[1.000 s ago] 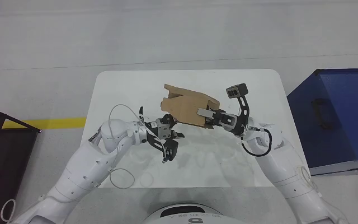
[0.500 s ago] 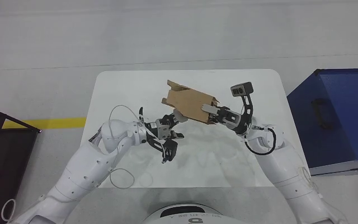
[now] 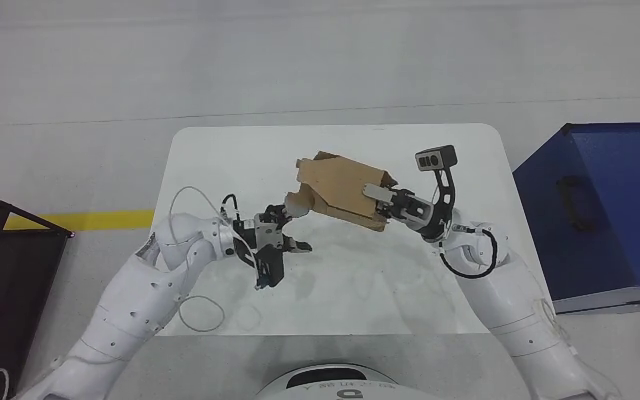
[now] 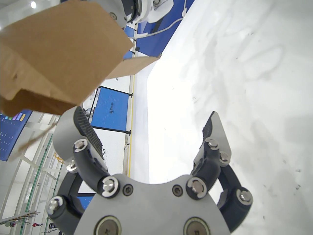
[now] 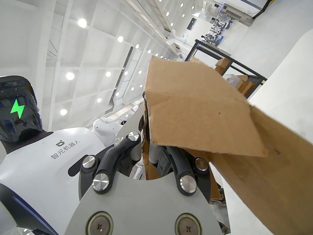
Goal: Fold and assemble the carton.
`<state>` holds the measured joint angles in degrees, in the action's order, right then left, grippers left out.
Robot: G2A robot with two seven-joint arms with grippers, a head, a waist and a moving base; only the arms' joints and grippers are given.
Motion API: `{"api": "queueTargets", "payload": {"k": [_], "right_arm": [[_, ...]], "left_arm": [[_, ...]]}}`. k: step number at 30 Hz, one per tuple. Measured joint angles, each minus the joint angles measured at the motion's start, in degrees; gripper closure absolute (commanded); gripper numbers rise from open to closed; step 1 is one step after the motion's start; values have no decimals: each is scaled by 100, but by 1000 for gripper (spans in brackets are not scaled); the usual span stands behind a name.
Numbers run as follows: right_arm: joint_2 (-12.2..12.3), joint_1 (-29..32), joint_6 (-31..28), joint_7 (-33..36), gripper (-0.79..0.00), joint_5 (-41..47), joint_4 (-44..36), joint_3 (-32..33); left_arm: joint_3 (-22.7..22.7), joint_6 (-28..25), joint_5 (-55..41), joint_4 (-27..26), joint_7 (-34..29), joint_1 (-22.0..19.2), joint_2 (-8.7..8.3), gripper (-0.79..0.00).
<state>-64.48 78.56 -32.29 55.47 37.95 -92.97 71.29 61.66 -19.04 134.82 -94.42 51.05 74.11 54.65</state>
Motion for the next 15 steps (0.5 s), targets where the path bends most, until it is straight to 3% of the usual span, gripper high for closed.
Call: {"api": "queueTargets", "payload": {"k": [5, 11, 15], "right_arm": [[-4, 16, 137, 36, 0, 127, 1, -67], [-33, -527, 1640, 1555, 0, 1709, 734, -287], [-100, -1039, 2248, 2260, 0, 2062, 1433, -536]], "left_arm": [[380, 226, 134, -395, 27, 556, -132, -785], [901, 650, -133, -1055, 275, 1247, -252, -785], [1214, 846, -198, -1469, 427, 1603, -315, -785]]}}
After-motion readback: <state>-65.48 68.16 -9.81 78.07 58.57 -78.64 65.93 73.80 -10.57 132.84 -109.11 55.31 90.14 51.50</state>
